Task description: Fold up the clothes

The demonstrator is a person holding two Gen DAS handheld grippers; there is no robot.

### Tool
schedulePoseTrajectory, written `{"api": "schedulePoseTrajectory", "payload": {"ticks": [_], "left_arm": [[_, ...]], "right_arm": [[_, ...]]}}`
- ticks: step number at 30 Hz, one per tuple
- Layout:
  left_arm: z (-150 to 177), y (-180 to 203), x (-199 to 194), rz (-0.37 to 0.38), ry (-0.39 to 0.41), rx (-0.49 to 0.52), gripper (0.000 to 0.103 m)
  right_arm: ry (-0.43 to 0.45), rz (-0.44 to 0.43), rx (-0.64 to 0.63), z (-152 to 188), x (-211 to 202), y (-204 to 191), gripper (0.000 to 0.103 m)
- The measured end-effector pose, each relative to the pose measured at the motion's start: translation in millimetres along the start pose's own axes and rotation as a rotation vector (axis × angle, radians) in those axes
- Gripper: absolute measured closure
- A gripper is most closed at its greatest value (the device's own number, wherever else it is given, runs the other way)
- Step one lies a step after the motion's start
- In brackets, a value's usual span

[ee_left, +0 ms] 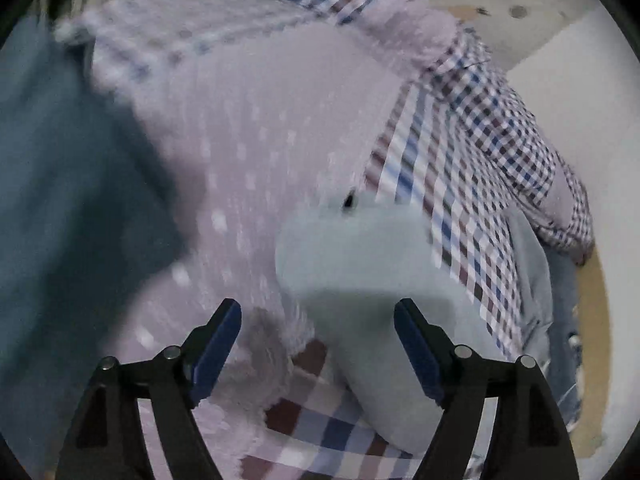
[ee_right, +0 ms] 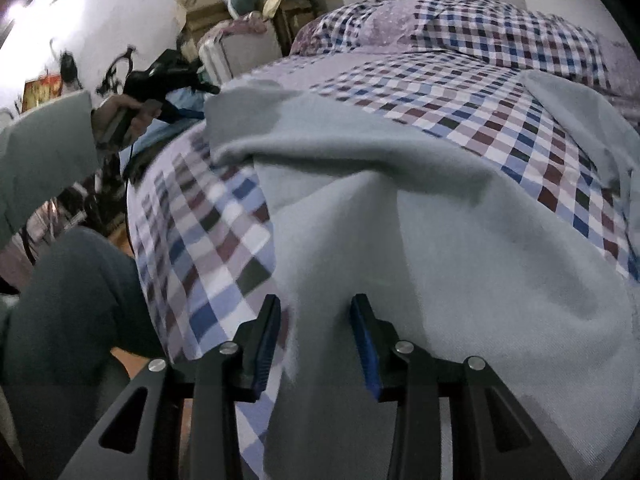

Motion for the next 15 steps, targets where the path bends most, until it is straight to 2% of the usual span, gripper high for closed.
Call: {"api": "schedulePoseTrajectory", "payload": {"ticks": [2, 3, 4, 5, 6, 7, 9, 12, 15], "left_arm": [[4.9, 1.9, 5.9, 0.029, 0.037, -0.028, 0.024], [1.7, 4.2, 7.0, 0.047, 0.063, -0.041, 0.027], [-1.5, 6.6, 8.0, 0.066, 0.088, -0.054, 0.048], [-5.2, 8.4, 10.2, 0.083, 0.102, -0.070, 0.064], [-11.1, 11.6, 10.4, 0.087, 0.116, -0.077, 0.064], [-18.5, 16.3, 7.5, 0.082, 0.144, -0.071, 0.071], [-33.5, 26.7, -0.4, 0.076, 0.206, -0.062, 0.073], [-54.8, 41.4, -21.9, 0.112, 0.307, -0.083, 0.077], [-74.9, 49.1, -52.7, 0.146, 0.382, -0.082, 0.086]], "right_arm": [[-0.004, 0.032, -0.028, 3.6, 2.2, -2.8, 0.063], [-0.001, 0.069, -0.057, 5.4, 3.9, -3.5, 0.063], [0.002, 0.106, -0.085, 7.1, 5.5, -4.2, 0.065], [0.006, 0.149, -0.122, 8.4, 7.9, -6.1, 0.067], [0.009, 0.172, -0.142, 8.9, 9.0, -7.4, 0.067], [0.015, 0.197, -0.153, 7.6, 8.8, -8.7, 0.069], [0.042, 0.299, -0.155, 2.8, 4.4, -2.3, 0.099], [0.109, 0.339, -0.126, -3.9, -20.5, 5.3, 0.102], [0.188, 0.324, -0.120, -10.2, -62.3, -4.4, 0.102]]}}
Point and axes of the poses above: each gripper's, at about its wrist camera, not at the fingertips, and x roughly the way its jaws point, y to its right, z to its underside, the point moved 6 cm from there along x, roughly the way its jaws point, and after that the axes turned 11 degrees about x, right-handed, at the moved point
